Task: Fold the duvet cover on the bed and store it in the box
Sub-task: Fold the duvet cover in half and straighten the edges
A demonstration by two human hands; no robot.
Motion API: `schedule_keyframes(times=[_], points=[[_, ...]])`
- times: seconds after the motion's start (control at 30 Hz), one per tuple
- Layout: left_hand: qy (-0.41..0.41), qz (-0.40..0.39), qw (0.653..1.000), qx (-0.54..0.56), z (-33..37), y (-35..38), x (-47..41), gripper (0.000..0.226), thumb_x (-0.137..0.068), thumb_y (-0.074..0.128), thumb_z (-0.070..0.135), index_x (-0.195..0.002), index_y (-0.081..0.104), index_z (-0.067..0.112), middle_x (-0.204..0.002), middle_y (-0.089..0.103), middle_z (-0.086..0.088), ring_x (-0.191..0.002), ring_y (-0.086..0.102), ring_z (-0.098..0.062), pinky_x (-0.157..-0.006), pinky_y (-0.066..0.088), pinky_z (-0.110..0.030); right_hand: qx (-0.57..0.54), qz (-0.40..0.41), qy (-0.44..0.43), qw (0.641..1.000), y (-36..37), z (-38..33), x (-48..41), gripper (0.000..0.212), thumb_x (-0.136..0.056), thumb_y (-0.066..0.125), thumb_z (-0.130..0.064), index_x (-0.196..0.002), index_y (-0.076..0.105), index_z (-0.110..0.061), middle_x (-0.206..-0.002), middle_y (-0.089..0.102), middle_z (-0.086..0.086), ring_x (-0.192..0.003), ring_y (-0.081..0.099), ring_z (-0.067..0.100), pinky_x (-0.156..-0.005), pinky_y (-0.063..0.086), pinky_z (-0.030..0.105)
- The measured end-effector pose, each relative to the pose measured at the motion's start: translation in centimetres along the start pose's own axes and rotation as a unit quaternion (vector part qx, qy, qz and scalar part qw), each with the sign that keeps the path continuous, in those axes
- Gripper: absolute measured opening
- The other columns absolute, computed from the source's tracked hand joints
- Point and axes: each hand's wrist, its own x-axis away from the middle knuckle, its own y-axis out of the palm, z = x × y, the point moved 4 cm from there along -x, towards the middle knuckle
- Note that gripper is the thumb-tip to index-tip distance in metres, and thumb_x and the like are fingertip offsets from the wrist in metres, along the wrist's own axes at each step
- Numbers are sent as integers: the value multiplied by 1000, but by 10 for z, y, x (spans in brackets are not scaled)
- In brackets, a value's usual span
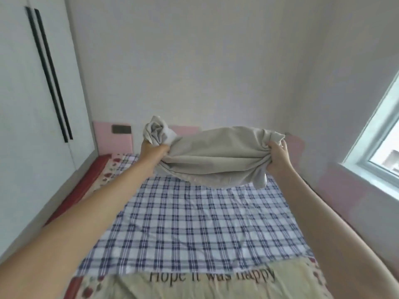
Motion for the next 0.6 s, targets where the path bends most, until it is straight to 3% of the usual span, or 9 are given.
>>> schedule_keyframes(times=[0.17,0.23,0.33,0.4,0.5,0.6], points=[[-193,18,980,-35,-156,-42,136,37,-82,59,1,-115,48,13,-111,57,-8,-96,55,-23,-71,44,-29,81,34,181,979,-118,129,119,16,-90,58,-11,-105,53,-14,-85,60,4,-71,59,16,-56,52,28],[-284,34,956,-71,-207,-63,190,50,-82,59,4,-129,43,7,-118,53,-10,-97,56,-27,-72,43,-29,127,47,273,952,-160,178,167,21,-89,65,-20,-105,55,-12,-78,60,4,-65,59,15,-52,50,26],[-378,52,916,-120,-269,-95,269,52,-84,57,3,-133,41,0,-93,51,-7,-67,46,-17,-60,37,-26,183,52,367,911,-213,237,240,21,-94,59,-21,-76,53,-11,-61,53,1,-47,54,10,-43,45,22],[-415,52,895,-152,-300,-113,312,54,-85,56,3,-136,39,0,-91,49,-7,-61,41,-16,-51,32,-24,235,41,393,888,-241,264,283,17,-95,53,-13,-79,57,-11,-63,55,3,-48,55,11,-44,44,23],[-446,45,878,-167,-326,-125,360,53,-86,57,0,-136,37,-2,-101,49,-9,-81,49,-25,-55,36,-25,313,57,404,858,-280,287,332,24,-95,44,-7,-110,61,-9,-82,60,7,-69,56,20,-58,45,28],[-472,90,865,-145,-341,-130,395,59,-81,69,3,-133,41,-3,-125,53,-16,-110,54,-33,-79,44,-32,356,121,454,808,-311,291,368,32,-90,58,-9,-121,52,-2,-95,55,11,-83,54,27,-71,46,34]])
